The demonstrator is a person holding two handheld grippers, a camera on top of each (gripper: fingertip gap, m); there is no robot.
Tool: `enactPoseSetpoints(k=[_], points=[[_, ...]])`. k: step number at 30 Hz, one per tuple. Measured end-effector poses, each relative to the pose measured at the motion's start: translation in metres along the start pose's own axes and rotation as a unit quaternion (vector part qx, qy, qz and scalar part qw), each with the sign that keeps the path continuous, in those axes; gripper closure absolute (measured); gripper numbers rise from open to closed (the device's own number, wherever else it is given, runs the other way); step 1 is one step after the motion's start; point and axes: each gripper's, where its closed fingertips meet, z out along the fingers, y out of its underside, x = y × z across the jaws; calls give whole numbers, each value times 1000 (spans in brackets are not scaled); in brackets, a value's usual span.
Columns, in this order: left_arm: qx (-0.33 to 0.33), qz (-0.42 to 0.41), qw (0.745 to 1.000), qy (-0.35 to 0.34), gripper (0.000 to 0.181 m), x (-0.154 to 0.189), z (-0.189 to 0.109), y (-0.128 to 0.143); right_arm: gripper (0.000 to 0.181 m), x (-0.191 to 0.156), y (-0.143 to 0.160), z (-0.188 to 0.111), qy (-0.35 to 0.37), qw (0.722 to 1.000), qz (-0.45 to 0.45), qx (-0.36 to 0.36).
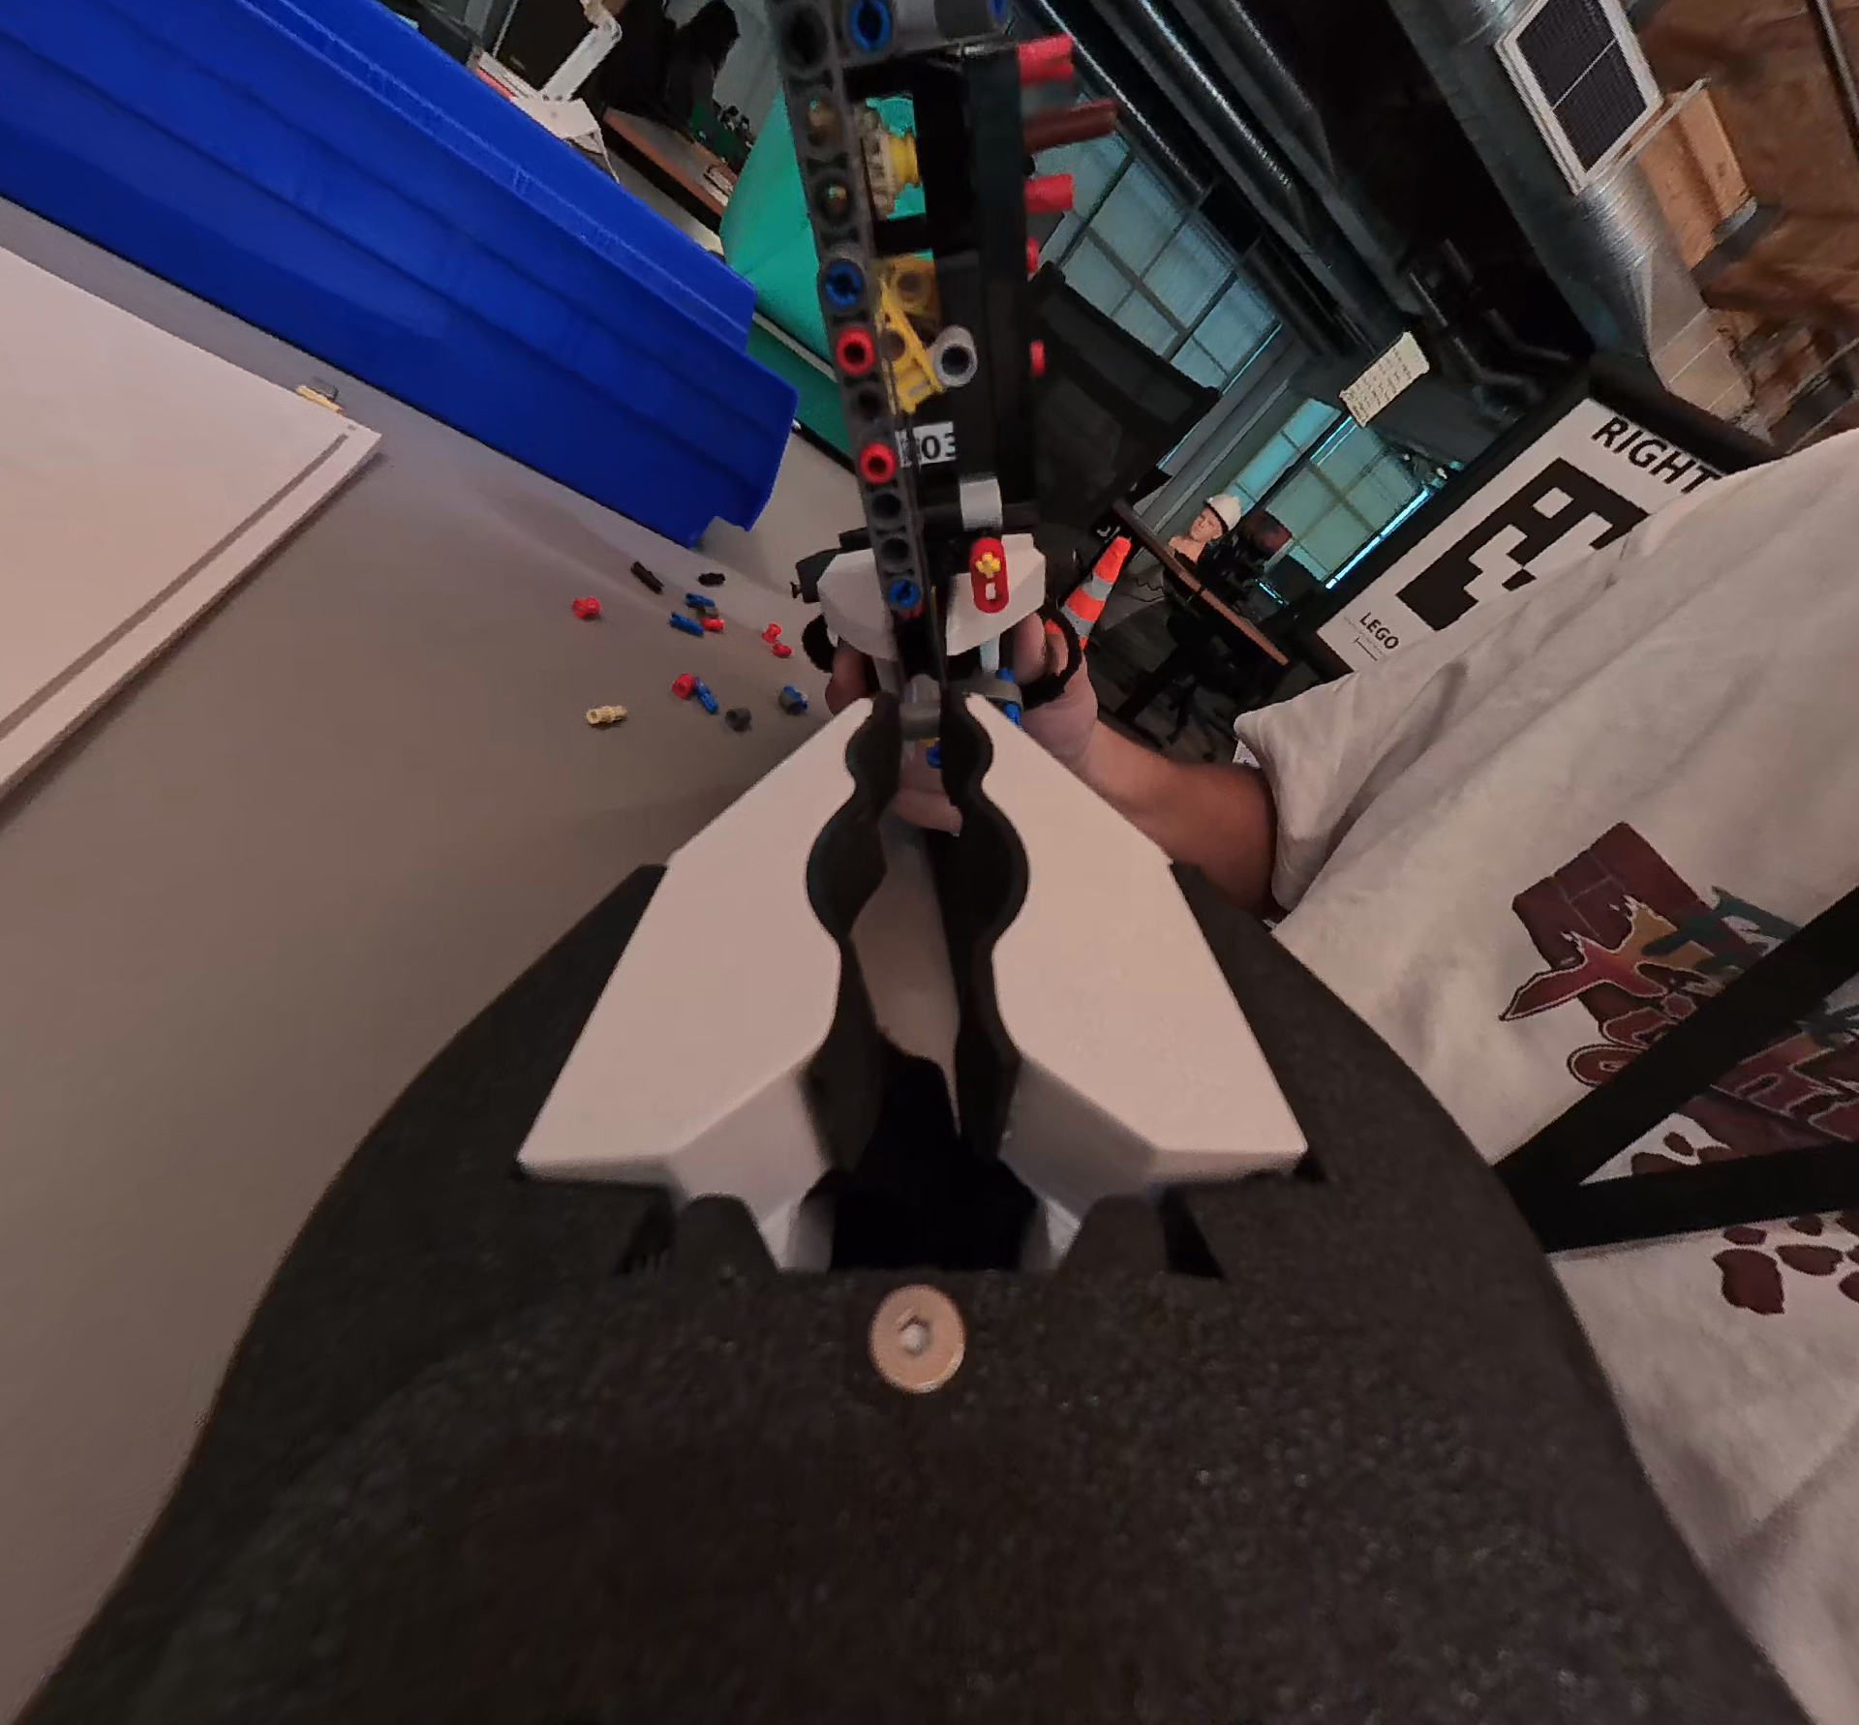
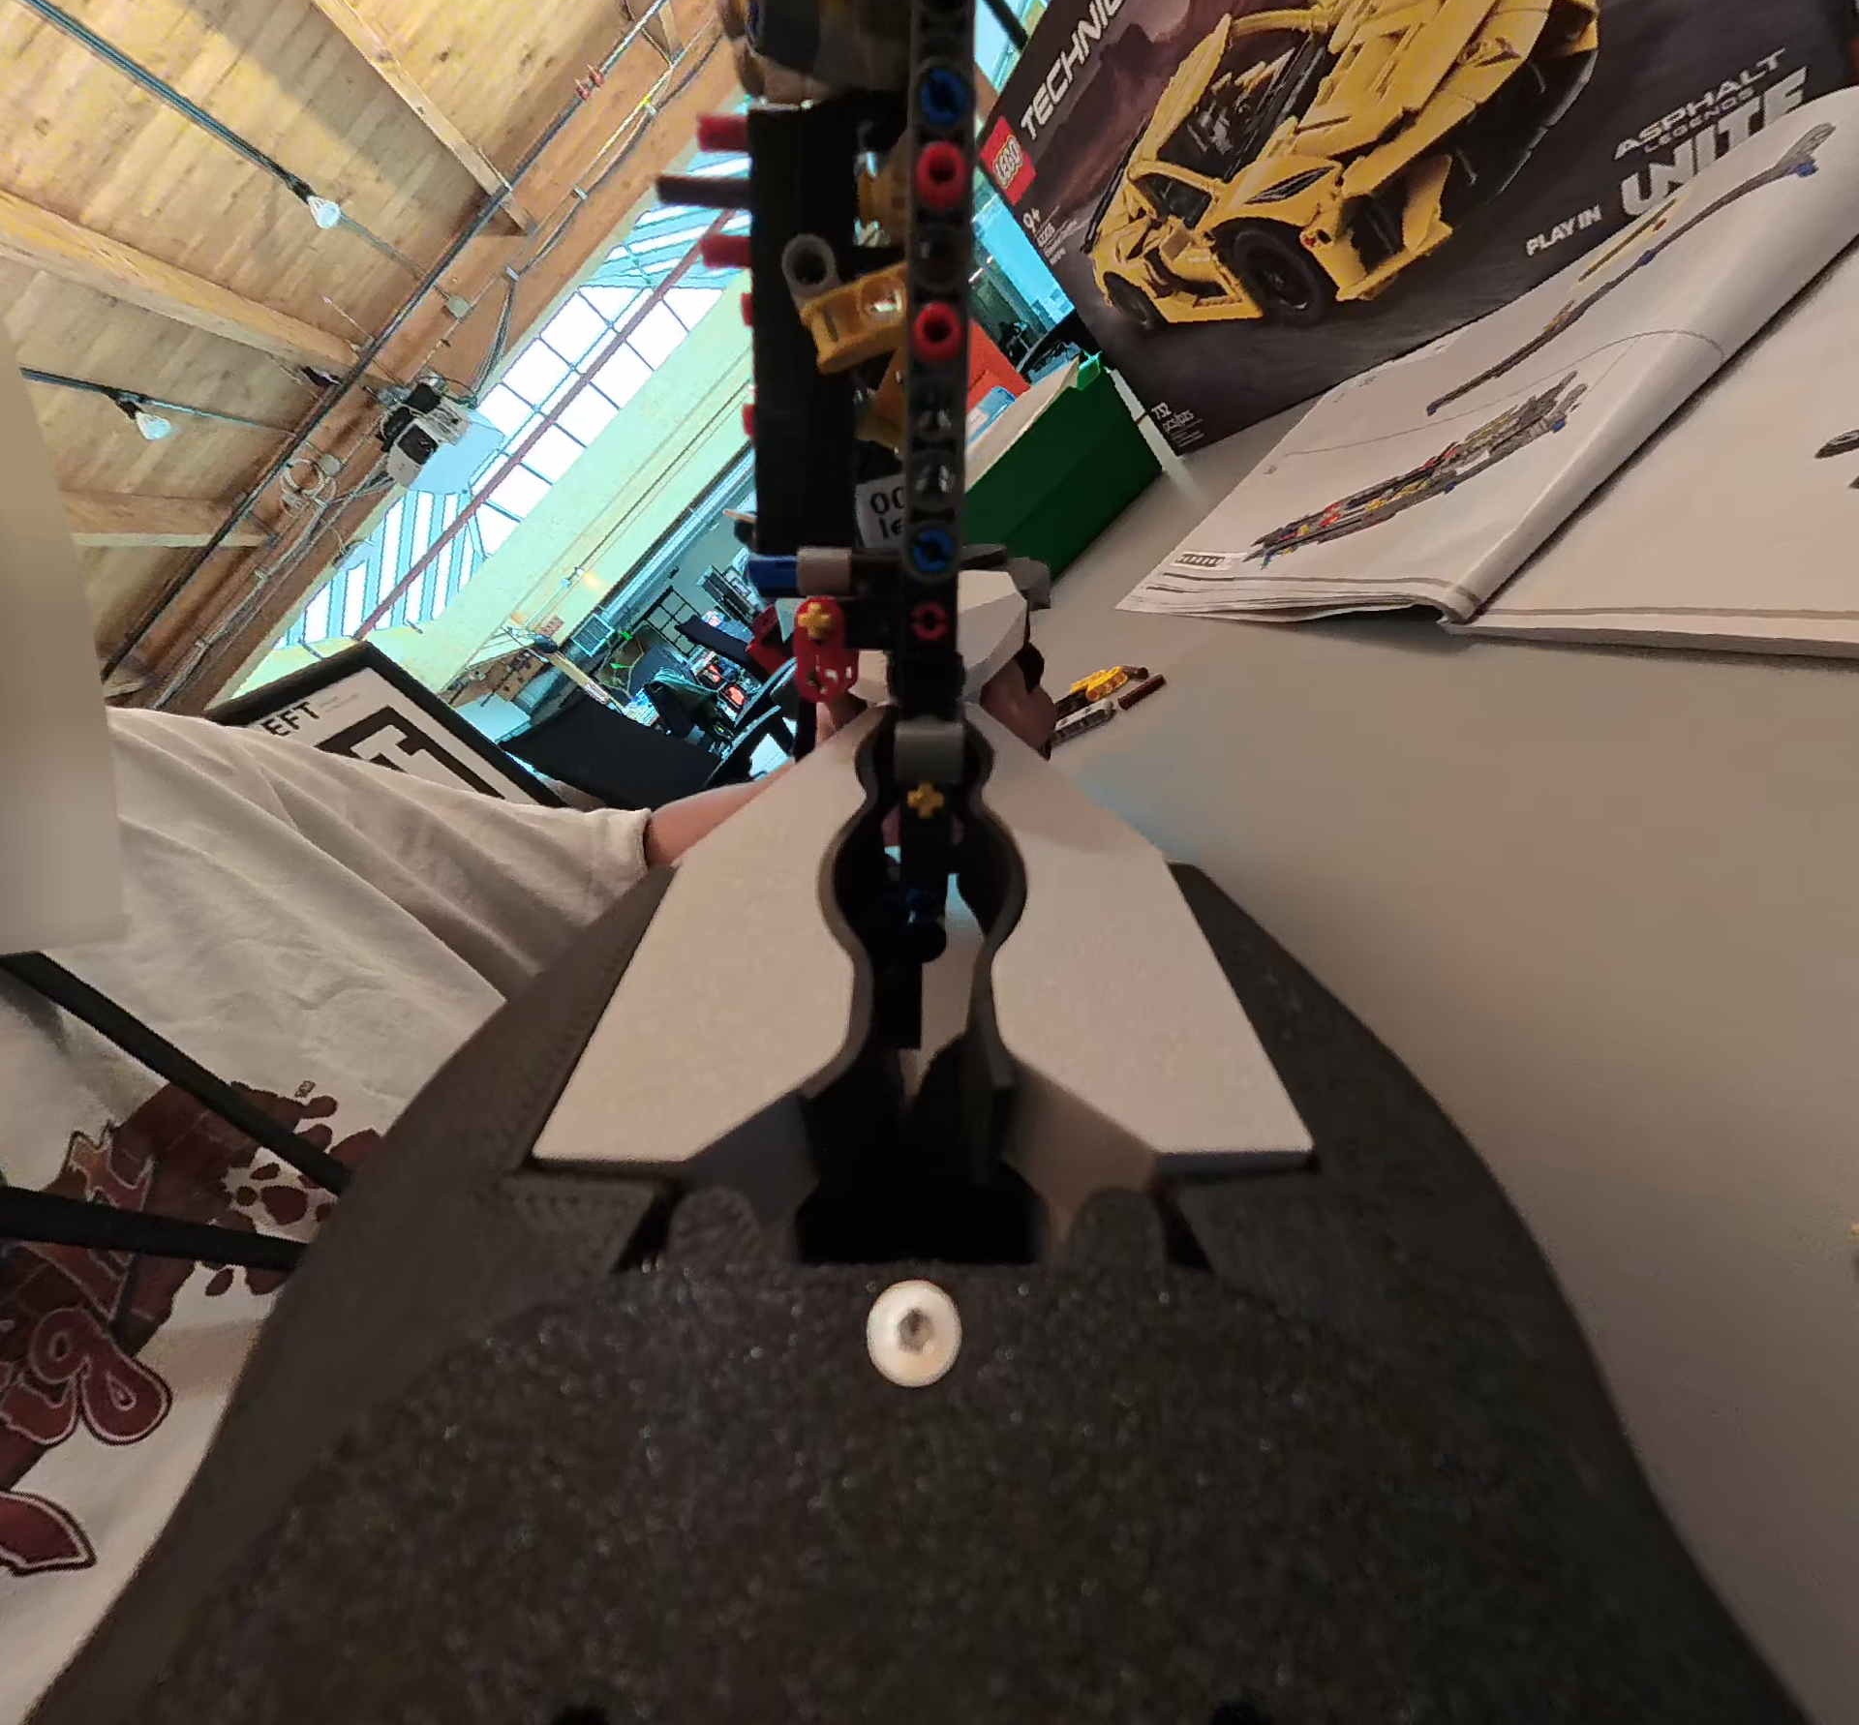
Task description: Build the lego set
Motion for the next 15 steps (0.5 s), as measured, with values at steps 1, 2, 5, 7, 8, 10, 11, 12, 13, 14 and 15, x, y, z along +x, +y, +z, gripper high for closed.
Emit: enactPoseSetpoints(k=[1,2,5,7,8,10,11,12,13,14,15], points=[[1,0,1000,-1,175,0,0,0,176,0,0,0,2,1000,0,2],[11,-2,1000,-1,175,0,0,-2,176,0,-1,0,2,1000,0,7],[45,1,999,1,175,3,5,-10,176,-3,-9,-3,-14,999,12,32],[46,28,998,-14,175,3,6,-11,176,-3,-11,-5,-13,999,12,38],[50,29,998,-15,175,3,7,-11,176,-3,-11,-5,-8,999,5,41],[71,24,997,-8,175,5,10,-14,175,-6,-15,-6,-21,998,13,56],[74,26,997,-8,175,6,11,-15,175,-7,-17,-7,-28,998,20,59],[72,30,997,-12,175,5,11,-16,175,-6,-17,-8,-25,998,21,61],[70,30,997,-10,175,5,12,-16,175,-6,-17,-8,-24,998,20,61],[68,27,997,-5,175,5,12,-15,175,-6,-16,-8,-25,998,18,58],[63,27,998,-5,175,5,11,-14,175,-6,-15,-8,-20,998,11,54]])
